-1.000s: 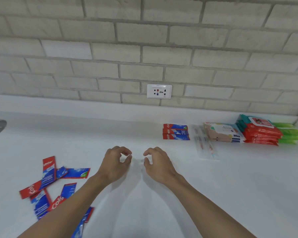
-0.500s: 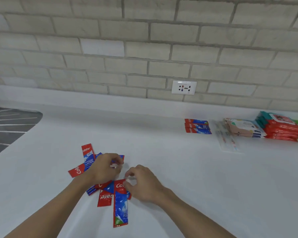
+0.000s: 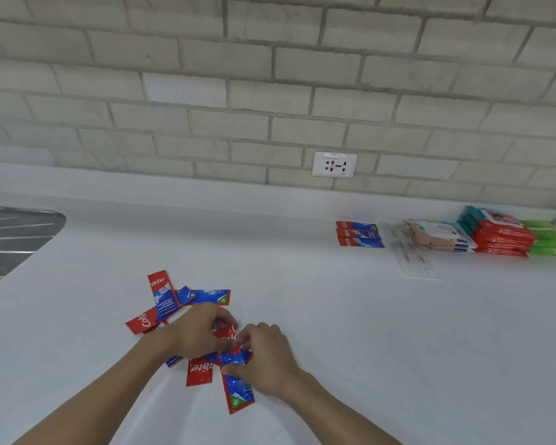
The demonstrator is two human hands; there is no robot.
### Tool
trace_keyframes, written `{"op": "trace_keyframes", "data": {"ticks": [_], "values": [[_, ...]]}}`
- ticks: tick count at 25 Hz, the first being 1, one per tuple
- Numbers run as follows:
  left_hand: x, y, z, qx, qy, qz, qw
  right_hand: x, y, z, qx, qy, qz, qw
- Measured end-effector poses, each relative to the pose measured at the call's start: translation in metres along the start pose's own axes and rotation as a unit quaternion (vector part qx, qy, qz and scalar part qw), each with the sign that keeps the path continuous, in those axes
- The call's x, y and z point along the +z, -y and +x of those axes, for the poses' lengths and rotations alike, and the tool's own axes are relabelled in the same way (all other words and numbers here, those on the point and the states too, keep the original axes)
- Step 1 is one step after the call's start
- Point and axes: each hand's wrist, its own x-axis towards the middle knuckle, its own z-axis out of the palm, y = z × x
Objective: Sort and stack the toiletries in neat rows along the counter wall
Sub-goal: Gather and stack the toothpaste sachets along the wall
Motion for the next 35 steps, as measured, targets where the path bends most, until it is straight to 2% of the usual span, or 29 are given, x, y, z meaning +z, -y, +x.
{"op": "trace_keyframes", "data": {"ticks": [6,11,17,23,29,33,35], "values": [[-0.020,-0.010,0.014,0.024,-0.025,-0.155,0.987,-0.013,-0.010,0.003,0.033,-0.019,0.148,0.988],[-0.027,-0.028,0.027,-0.004,-0.064,-0.279,0.958,-0.040,-0.034,0.009,0.086,-0.034,0.286,0.954],[-0.020,-0.057,0.060,-0.016,-0.136,-0.366,0.920,-0.089,-0.075,0.014,0.096,-0.075,0.387,0.914],[-0.008,-0.103,0.104,-0.019,-0.185,-0.415,0.890,-0.134,-0.126,0.024,0.118,-0.120,0.411,0.896],[-0.003,-0.142,0.148,-0.025,-0.173,-0.431,0.885,-0.168,-0.171,0.038,0.134,-0.148,0.398,0.896],[0.006,-0.159,0.177,-0.043,-0.173,-0.426,0.887,-0.185,-0.195,0.050,0.166,-0.204,0.378,0.888],[0.014,-0.165,0.192,-0.064,-0.176,-0.419,0.889,-0.192,-0.207,0.056,0.174,-0.227,0.343,0.895]]}}
